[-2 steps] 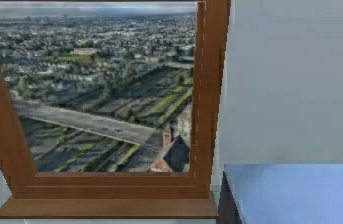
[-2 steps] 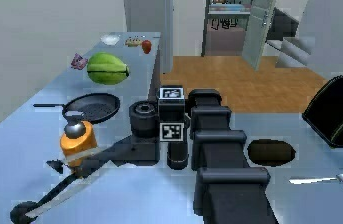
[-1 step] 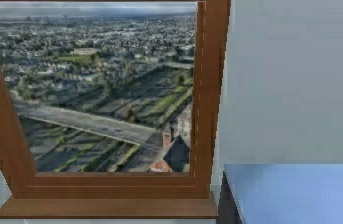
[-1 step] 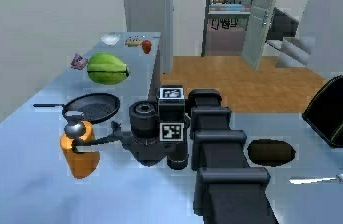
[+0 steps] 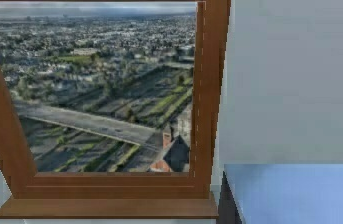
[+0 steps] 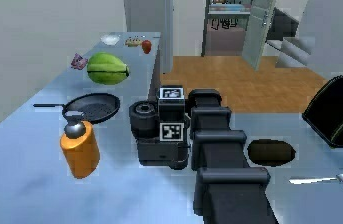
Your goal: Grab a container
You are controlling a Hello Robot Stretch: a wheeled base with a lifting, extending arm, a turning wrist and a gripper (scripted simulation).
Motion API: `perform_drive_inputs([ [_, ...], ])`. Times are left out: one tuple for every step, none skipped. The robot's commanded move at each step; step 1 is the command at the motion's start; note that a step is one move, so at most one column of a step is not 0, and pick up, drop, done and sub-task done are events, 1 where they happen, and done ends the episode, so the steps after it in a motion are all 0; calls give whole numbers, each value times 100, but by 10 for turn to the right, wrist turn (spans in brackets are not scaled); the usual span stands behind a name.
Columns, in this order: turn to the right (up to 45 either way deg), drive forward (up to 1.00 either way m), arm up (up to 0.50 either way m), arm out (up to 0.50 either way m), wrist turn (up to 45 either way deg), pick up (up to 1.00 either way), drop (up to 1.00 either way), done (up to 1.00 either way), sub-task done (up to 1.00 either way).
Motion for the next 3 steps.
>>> perform_drive_inputs([
  [0, 0, 0, 0, 30, 0, 0, 0, 0],
  [0, 0, 0, 0, 0, 100, 0, 0, 0],
  [0, 0, 0, 0, 0, 0, 0, 100, 0],
])
